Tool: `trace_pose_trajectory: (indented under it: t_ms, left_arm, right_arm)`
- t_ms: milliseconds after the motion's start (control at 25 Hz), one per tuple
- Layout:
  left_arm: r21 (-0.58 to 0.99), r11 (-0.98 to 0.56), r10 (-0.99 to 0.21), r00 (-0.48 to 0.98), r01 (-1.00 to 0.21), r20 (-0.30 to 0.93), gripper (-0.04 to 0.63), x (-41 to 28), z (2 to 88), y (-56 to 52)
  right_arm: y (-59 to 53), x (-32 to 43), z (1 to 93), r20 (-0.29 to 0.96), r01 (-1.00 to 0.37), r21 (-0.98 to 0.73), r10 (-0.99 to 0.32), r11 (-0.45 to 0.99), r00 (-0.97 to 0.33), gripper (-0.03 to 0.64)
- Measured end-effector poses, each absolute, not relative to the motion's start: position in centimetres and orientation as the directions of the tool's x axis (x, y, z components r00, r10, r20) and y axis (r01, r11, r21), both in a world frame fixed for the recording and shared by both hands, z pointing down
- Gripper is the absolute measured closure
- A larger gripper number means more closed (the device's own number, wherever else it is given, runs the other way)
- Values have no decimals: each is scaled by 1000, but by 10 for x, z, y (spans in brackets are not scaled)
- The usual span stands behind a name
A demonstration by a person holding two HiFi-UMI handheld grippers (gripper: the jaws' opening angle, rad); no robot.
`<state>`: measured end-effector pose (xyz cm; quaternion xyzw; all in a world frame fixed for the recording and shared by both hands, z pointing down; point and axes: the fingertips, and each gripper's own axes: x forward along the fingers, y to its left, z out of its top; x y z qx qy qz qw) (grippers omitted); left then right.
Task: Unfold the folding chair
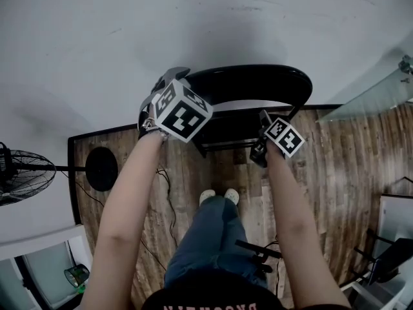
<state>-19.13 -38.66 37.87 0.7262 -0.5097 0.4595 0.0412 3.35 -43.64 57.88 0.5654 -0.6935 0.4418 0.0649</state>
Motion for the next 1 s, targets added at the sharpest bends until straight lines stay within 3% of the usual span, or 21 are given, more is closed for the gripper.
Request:
trace_pose_trajectory:
  t_ms: [240,1000]
  left_arm:
    - [-378,-503,-659,61,-777,750,288,-196,381,-391]
    - [-436,-509,-717,85,-742,692,285,-196,387,-395]
  right_arm:
    - [-436,33,579,588,-848,-529,-734,-31,-340,281]
    - [-385,56,581,570,-855,-506,-787,-111,-235,282]
